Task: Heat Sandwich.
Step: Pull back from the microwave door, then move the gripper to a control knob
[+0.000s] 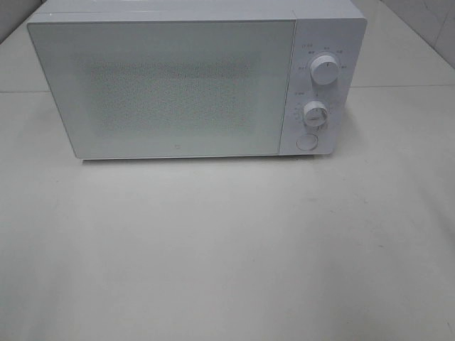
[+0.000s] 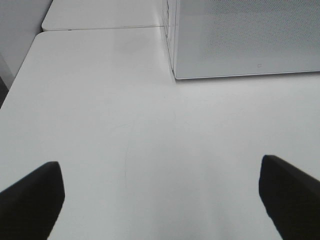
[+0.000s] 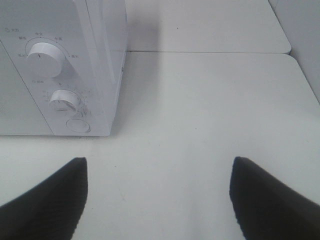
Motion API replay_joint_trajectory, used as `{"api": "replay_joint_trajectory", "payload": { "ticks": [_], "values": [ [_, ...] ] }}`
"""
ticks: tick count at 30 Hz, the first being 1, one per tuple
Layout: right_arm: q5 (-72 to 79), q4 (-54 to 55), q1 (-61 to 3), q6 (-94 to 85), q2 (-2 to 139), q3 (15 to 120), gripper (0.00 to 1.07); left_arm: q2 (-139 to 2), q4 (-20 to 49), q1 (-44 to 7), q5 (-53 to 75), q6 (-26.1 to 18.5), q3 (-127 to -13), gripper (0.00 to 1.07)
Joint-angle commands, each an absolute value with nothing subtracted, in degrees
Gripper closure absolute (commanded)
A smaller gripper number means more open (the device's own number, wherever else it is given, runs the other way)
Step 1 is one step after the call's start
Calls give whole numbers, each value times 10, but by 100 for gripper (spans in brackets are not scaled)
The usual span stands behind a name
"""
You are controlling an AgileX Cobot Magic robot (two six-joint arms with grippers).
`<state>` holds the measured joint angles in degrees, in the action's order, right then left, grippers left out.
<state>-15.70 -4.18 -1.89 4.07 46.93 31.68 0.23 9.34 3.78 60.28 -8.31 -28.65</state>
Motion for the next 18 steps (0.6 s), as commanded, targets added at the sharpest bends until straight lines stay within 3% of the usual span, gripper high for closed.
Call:
{"api": "replay_joint_trajectory", "payload": {
  "ticks": [1, 12, 18],
  "values": [
    [-103, -40, -15, 34, 506, 320, 31, 19, 95, 40, 595, -82, -285, 3],
    [26, -40, -15, 36, 607, 316, 31, 19, 95, 40, 595, -82, -285, 3],
    [191, -40, -15, 36, 646, 259, 31, 19, 95, 40, 595, -82, -285, 3]
  ]
}}
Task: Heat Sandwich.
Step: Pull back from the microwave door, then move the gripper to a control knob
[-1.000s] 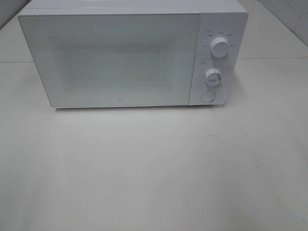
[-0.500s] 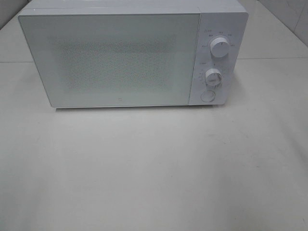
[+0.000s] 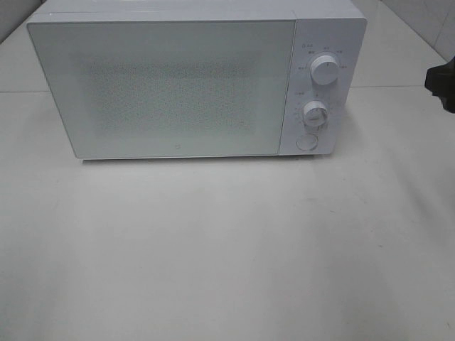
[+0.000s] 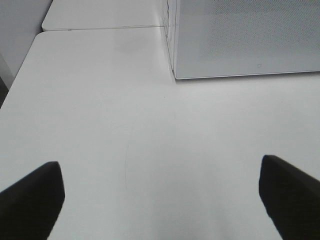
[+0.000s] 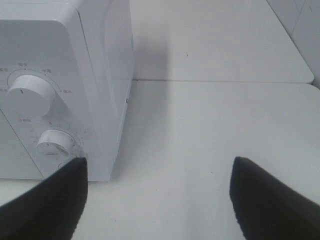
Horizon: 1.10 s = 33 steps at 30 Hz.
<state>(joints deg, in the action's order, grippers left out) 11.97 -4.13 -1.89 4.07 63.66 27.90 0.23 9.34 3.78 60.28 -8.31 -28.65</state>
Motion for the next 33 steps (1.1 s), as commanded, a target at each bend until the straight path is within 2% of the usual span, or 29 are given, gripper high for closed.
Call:
{"api": "replay_joint_trajectory", "payload": {
  "ticks": [1, 8, 11, 20, 33],
  "values": [
    [191, -40, -15, 36, 646, 259, 31, 19, 95, 40, 595, -82, -285, 3],
    [327, -37, -15, 34, 680, 203, 31, 19, 95, 40, 595, -82, -285, 3],
    [375, -15, -36, 17, 698, 178, 31, 19, 95, 40, 595, -82, -285, 3],
    [513, 159, -149, -104, 758, 136, 31, 19, 95, 40, 595, -82, -285, 3],
    [634, 291, -293, -132, 845, 131, 31, 19, 95, 40, 595, -82, -285, 3]
  ]
}}
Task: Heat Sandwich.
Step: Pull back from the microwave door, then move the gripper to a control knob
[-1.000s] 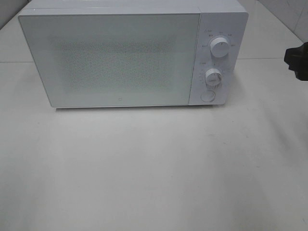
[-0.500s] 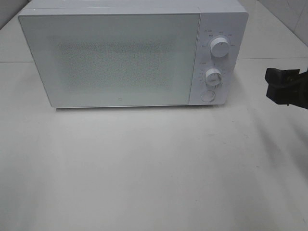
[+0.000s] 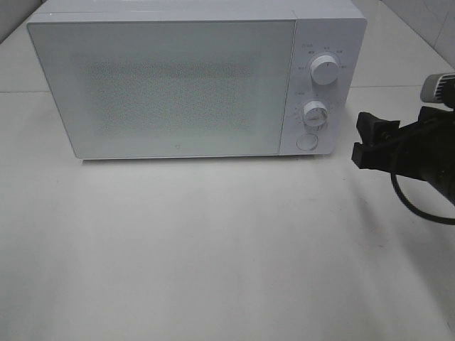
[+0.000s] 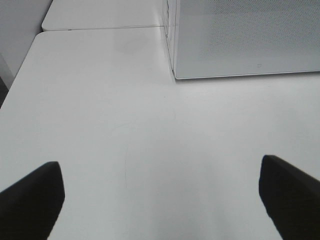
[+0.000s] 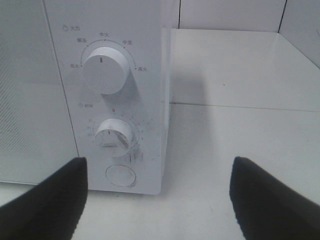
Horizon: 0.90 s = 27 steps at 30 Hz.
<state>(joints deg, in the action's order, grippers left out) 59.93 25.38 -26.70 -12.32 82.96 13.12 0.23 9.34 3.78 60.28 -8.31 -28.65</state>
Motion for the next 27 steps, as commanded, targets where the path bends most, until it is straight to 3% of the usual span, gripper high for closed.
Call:
{"api": "replay_joint_trajectory", "payload": {
  "ticks": [1, 15, 27],
  "values": [
    [642, 307, -303, -132, 850, 131, 31, 19, 95, 40, 595, -82, -285, 3],
    [745, 475, -449, -133, 917, 134, 30, 19, 95, 40, 595, -82, -285, 3],
    [745, 478, -461, -133, 917, 134, 30, 19, 95, 40, 595, -82, -285, 3]
  ]
}}
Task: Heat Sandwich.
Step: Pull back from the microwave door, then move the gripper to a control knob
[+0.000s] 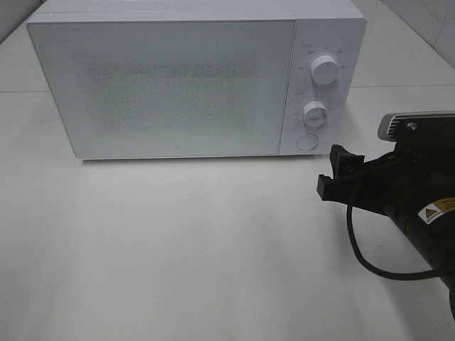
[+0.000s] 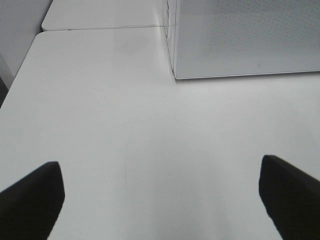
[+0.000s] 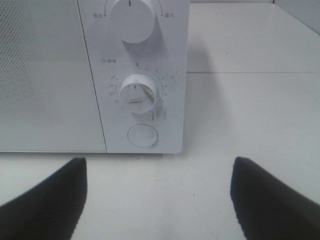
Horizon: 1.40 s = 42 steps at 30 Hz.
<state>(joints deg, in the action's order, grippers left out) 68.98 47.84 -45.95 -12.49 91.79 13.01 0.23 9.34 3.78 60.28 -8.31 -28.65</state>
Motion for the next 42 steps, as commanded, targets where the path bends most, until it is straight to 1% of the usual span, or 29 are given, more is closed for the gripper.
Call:
{"api": "replay_joint_trajectory", "payload": {
  "ticks": [1, 8, 12, 17, 24, 30, 42],
  "values": [
    [745, 477, -461, -133, 917, 134, 30, 19, 95, 40, 595, -82, -285, 3],
    [760, 476, -460, -131, 917, 144, 31, 19, 95, 40, 595, -82, -285, 3],
    [757, 430, -415, -126, 951, 174, 31, 19, 95, 40, 595, -82, -285, 3],
    [755, 394, -386, -98, 994, 198, 31, 19, 95, 40, 595, -82, -285, 3],
    [754, 368, -363, -95, 1036, 230, 31, 19, 95, 40, 595, -82, -285, 3],
    [739, 347, -335, -95, 1075, 277, 31, 19, 95, 40, 595, -82, -285, 3],
    [709, 332, -313, -99, 1129, 347, 31, 19, 95, 40, 595, -82, -285, 3]
  ]
}}
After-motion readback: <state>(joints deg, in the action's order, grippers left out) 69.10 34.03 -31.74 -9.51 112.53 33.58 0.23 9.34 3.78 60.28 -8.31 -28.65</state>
